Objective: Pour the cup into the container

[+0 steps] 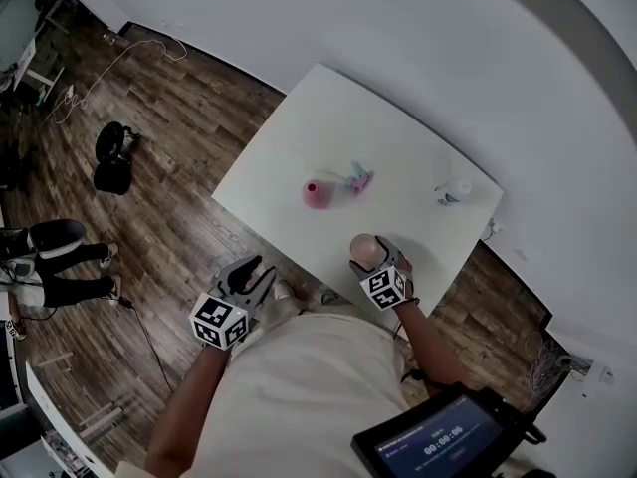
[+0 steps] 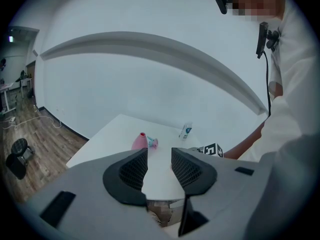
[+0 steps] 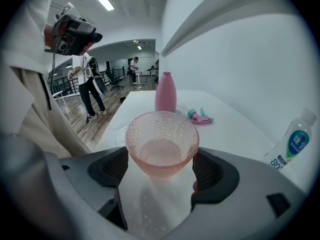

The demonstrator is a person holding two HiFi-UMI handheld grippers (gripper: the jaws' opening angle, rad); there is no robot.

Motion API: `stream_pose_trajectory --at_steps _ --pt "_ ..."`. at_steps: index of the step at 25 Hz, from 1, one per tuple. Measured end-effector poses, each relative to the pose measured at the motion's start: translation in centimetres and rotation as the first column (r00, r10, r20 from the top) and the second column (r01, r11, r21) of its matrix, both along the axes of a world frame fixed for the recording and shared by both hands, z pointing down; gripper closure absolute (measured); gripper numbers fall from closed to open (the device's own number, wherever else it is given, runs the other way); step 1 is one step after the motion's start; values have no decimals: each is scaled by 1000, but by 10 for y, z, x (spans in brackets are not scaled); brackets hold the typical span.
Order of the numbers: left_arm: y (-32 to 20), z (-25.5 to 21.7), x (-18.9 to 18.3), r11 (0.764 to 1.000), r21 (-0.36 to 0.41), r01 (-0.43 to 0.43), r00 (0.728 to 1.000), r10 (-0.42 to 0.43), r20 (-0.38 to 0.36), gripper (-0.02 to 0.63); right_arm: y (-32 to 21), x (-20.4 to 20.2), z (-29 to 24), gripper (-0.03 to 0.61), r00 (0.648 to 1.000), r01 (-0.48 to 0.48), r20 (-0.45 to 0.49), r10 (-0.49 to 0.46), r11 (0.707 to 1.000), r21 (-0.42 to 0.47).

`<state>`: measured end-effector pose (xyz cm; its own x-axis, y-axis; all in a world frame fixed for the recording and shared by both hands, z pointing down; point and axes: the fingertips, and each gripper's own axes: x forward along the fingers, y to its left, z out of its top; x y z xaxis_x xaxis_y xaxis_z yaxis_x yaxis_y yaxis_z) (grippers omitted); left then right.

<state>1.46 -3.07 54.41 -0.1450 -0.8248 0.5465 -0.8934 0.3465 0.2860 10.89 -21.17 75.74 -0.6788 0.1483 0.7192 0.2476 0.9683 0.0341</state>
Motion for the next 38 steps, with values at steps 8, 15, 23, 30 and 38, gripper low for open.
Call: stream_pose_trajectory --at_steps 8,15,23,30,38 --pt "3 3 3 1000 -6 18 1000 -18 -3 471 0 -7 3 195 999 -23 29 23 1000 -1" --pt "6 4 4 1000 -11 29 1000 -29 -3 471 -2 -13 4 195 996 -70 54 71 997 -17" --pt "8 7 4 999 -15 34 999 -34 0 471 1 -13 5 201 997 -71 38 72 997 -30" --pt "8 10 2 999 -10 39 999 -39 -1 471 3 -12 -7 202 996 -82 12 83 995 -55" --pt "4 14 1 999 7 36 999 -36 -13 471 7 -18 -40 204 998 -65 5 66 996 -66"
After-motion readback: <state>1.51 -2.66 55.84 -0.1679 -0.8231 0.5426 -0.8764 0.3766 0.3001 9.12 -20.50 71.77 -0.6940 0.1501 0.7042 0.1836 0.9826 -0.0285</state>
